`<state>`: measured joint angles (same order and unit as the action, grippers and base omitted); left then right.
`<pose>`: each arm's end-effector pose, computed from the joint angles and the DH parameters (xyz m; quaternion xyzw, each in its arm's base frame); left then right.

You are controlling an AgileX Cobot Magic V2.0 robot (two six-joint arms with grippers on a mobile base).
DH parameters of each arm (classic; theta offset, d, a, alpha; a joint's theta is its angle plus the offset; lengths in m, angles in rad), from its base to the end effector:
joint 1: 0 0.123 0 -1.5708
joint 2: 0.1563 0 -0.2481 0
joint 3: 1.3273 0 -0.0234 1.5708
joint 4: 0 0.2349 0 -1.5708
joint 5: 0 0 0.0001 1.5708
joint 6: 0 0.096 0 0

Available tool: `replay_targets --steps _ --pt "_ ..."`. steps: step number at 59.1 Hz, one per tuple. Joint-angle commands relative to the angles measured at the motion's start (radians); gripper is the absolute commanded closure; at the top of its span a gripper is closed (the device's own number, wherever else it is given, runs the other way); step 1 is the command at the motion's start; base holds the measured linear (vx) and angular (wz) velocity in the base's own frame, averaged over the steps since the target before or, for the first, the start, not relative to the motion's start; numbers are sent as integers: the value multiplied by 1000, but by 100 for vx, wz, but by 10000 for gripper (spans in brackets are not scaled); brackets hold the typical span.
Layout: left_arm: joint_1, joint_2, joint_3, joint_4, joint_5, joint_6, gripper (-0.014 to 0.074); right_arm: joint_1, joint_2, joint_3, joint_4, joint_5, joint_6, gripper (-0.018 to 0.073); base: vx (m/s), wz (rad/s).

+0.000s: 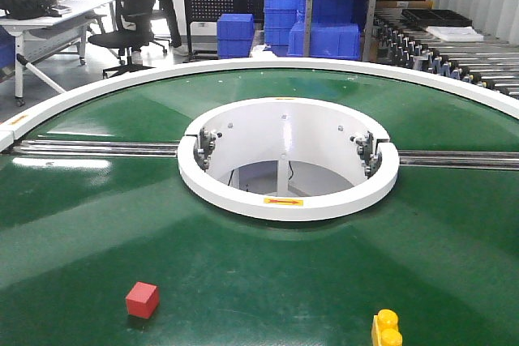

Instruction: Pick red and yellow blocks into blue bin

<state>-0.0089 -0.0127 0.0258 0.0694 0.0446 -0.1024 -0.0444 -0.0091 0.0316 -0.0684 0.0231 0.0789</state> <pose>0.0829 -0.0004 0.2020 -0.0095 0.6965 -0.0140 0.7174 0.0833 -0.0039 0.2018 0.0196 0.6920 -0.0128 0.7216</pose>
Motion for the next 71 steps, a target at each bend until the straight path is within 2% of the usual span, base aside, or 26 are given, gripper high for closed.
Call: replay_targets --steps 1,34,45,52,62,71 --pt "-9 -15 -17 -4 -80 -2 594 -3 -10 6 -5 -88 -3 569 0 0" --pt "-9 -15 -17 -4 -81 -2 595 -3 -10 6 -5 -88 -3 569 0 0" --pt "-9 -15 -35 -4 -225 -13 595 -3 -10 -1 -31 -150 -27 569 0 0" --pt "-9 -15 -126 -4 -282 -70 595 -3 -10 -94 -33 -158 -27 569 0 0" --pt "-9 7 -322 -1 -191 -70 595 -3 10 -308 -33 -42 -62 569 0 0" --pt "-9 115 -514 -1 50 -55 595 -3 105 -484 -33 171 -97 569 0 0"
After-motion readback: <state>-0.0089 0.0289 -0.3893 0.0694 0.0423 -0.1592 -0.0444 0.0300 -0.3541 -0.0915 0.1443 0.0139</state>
